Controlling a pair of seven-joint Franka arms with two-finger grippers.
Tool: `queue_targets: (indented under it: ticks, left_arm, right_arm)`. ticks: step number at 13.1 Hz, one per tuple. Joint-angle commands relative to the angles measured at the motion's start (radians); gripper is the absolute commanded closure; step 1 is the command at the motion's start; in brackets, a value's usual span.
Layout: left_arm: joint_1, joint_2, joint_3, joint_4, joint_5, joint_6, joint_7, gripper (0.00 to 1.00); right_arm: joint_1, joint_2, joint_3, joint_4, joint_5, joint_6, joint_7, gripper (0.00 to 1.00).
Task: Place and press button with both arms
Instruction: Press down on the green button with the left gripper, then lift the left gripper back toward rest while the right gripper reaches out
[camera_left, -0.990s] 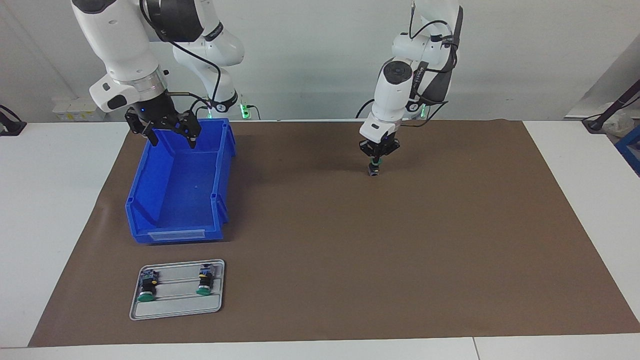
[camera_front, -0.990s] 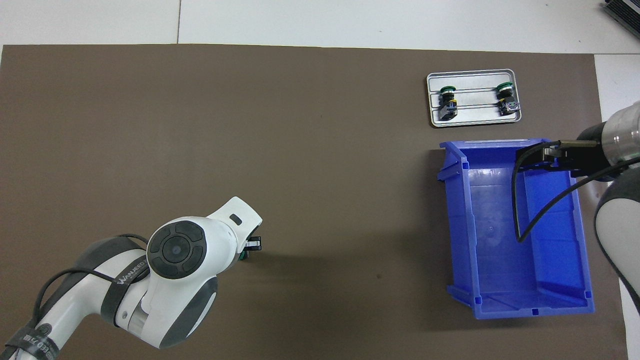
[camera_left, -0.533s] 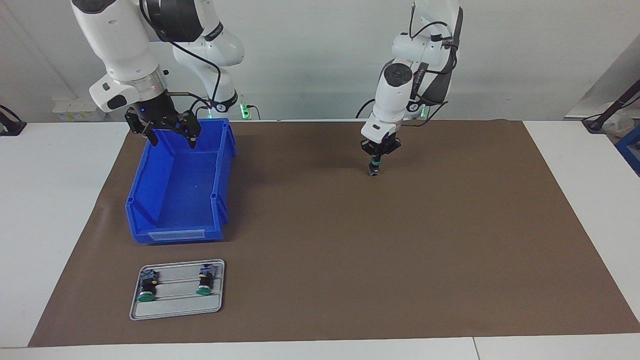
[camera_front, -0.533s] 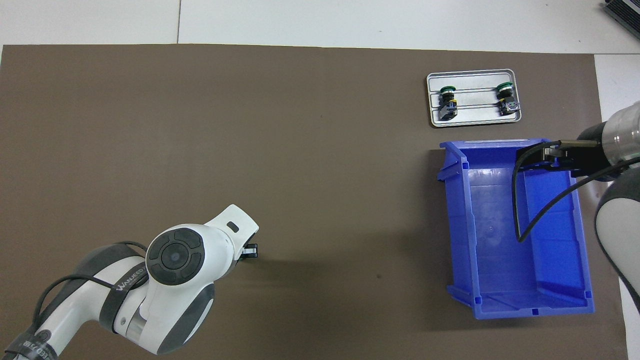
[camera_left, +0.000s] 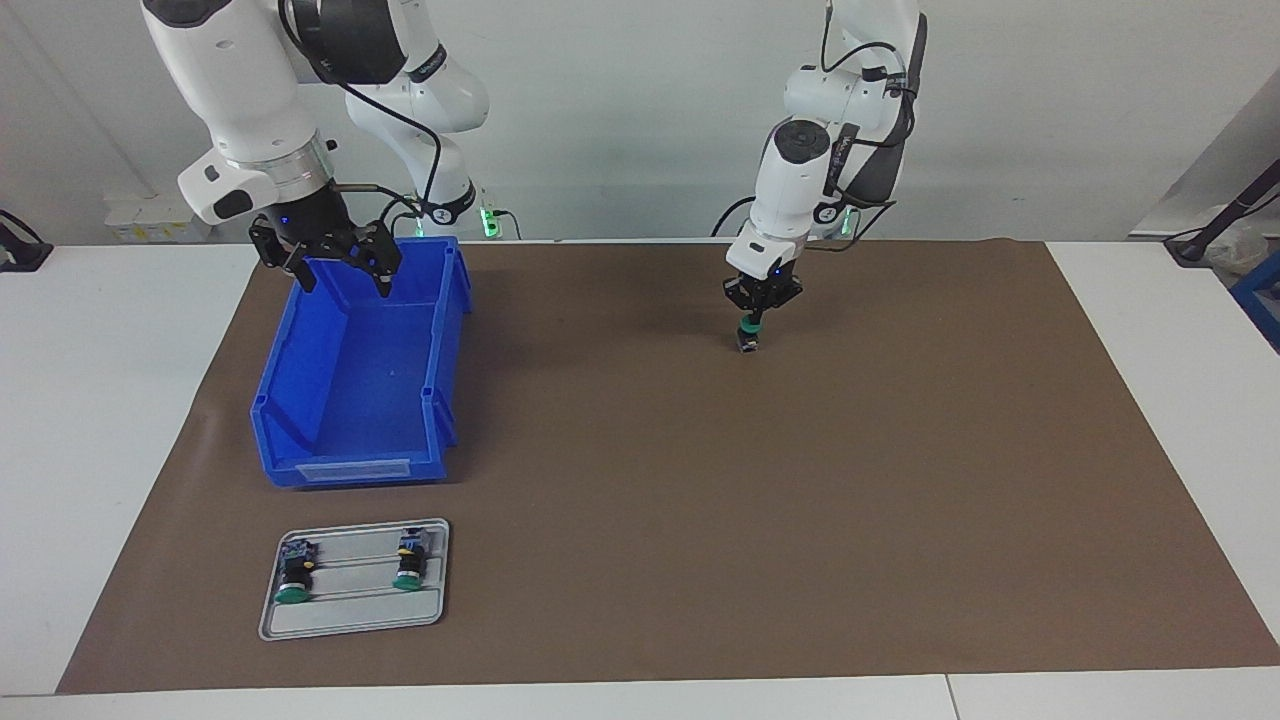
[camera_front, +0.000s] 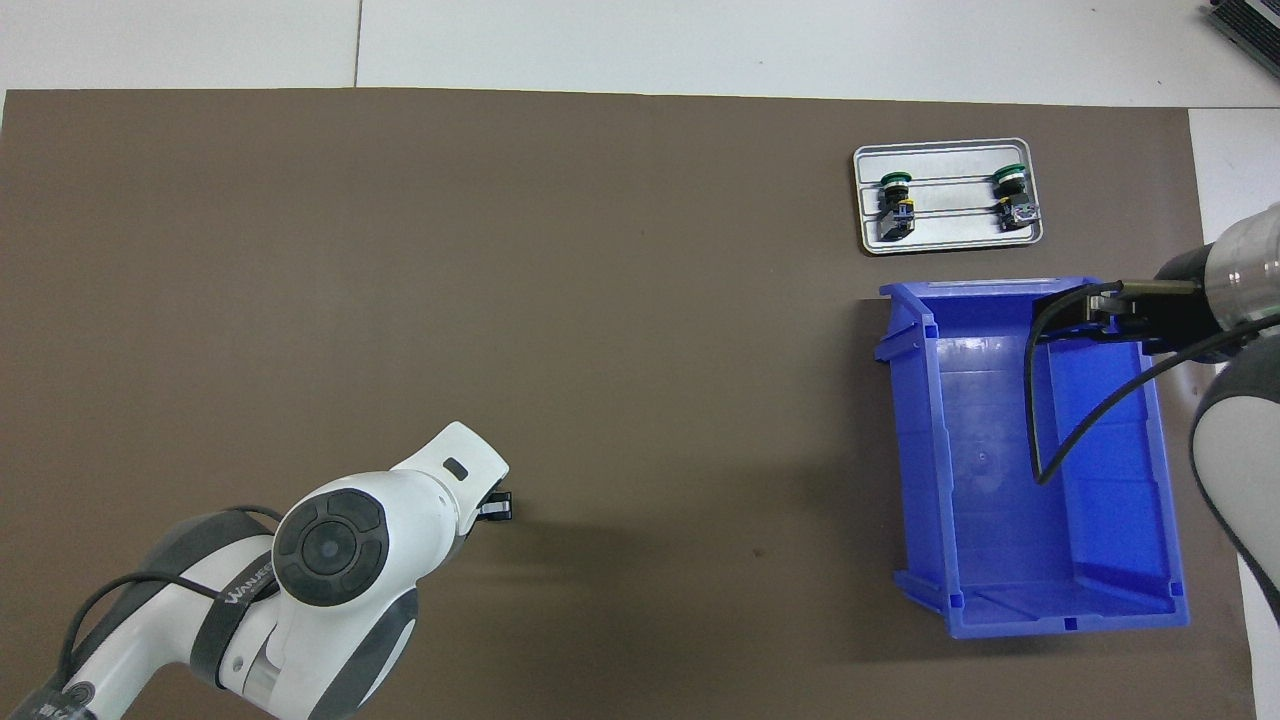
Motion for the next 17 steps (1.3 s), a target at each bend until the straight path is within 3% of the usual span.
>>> queue_targets:
  ticks: [1,3,5,10,11,12,14,16,17]
  left_arm:
    - [-0.005,-0.001,0.009,-0.051,-0.009,0.061,-0.002,1.00]
    - [-0.004,0.013,0.010,0.015,-0.009,0.012,0.004,1.00]
    - [0.007,0.017,0.023,0.145,-0.009,-0.160,0.030,1.00]
    - [0.223,0.017,0.026,0.470,-0.024,-0.481,0.281,1.00]
    - [0.278,0.022,0.027,0.524,-0.025,-0.527,0.357,0.94]
    - [0.321,0.025,0.030,0.564,-0.025,-0.551,0.431,0.84]
    - [0.393,0.048,0.030,0.638,-0.023,-0.563,0.553,0.54]
    - [0.423,0.083,0.030,0.702,-0.023,-0.543,0.564,0.03]
    - [0.424,0.092,0.030,0.724,-0.023,-0.537,0.564,0.00]
  right_arm:
    - [-0.012,-0.006,0.006,-0.004,0.023,0.012,0.015,0.00]
    - [-0.007,-0.006,0.008,-0.004,0.023,0.006,0.003,0.00]
    - [-0.001,-0.006,0.014,-0.002,0.022,0.017,0.003,0.00]
    - [0.054,-0.005,0.020,-0.002,0.023,0.021,0.019,0.01]
    - [0.077,-0.006,0.020,-0.002,0.022,0.021,0.044,0.01]
    - [0.100,-0.006,0.022,-0.004,0.023,0.023,0.083,0.01]
    - [0.164,-0.006,0.022,-0.014,0.023,0.052,0.113,0.01]
    - [0.267,0.009,0.022,-0.013,0.023,0.081,0.220,0.01]
    - [0.307,0.029,0.022,-0.011,0.023,0.102,0.260,0.01]
